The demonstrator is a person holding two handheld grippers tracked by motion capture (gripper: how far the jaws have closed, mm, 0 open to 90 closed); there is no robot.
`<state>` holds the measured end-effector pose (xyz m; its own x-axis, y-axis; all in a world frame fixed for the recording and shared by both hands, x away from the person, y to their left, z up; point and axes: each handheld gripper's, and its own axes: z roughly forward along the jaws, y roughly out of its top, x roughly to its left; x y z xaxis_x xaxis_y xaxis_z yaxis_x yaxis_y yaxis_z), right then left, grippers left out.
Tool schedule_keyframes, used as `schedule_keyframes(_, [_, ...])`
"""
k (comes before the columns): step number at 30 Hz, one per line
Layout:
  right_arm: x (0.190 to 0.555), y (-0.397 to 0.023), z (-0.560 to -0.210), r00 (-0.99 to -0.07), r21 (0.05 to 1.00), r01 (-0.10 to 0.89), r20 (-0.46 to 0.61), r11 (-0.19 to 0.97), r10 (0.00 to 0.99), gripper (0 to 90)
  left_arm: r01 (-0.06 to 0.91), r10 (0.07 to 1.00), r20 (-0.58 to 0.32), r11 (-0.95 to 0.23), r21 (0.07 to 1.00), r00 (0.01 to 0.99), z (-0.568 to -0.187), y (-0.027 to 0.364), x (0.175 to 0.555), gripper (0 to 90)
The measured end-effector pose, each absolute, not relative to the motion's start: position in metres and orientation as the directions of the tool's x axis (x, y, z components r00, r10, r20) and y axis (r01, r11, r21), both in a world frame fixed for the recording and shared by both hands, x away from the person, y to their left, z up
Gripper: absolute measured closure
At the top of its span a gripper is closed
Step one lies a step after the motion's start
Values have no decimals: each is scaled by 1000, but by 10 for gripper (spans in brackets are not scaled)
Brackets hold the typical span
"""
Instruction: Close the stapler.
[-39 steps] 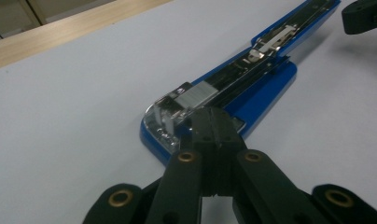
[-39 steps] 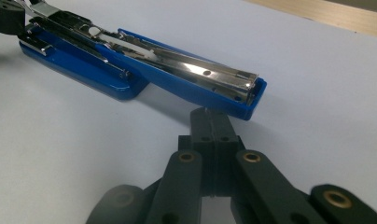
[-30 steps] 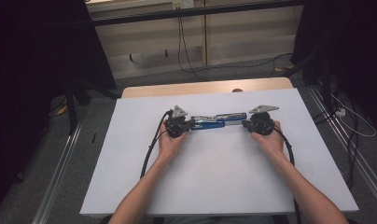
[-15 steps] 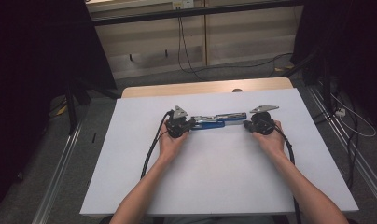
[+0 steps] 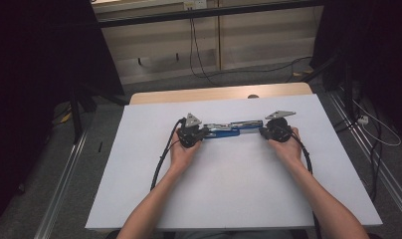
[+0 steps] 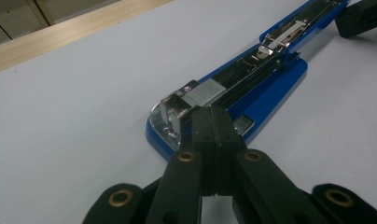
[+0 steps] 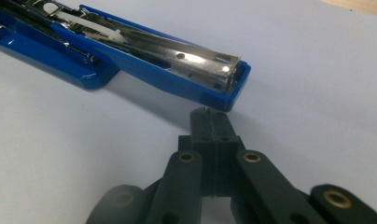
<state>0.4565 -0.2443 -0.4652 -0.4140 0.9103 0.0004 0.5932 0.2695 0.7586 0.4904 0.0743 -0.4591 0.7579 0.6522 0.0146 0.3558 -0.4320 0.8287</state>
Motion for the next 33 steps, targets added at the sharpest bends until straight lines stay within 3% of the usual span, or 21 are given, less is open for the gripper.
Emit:
schedule_keyframes(14, [460,-242,-465,-411,758,591,-9,274,912,900,369,653,-14,-411,833,757,-460,76,491,900])
schedule_keyframes(33, [462,-242,-464,-389,784,580,29,220,921,900,358,655,13,-430,829,756,-459,74,490,900])
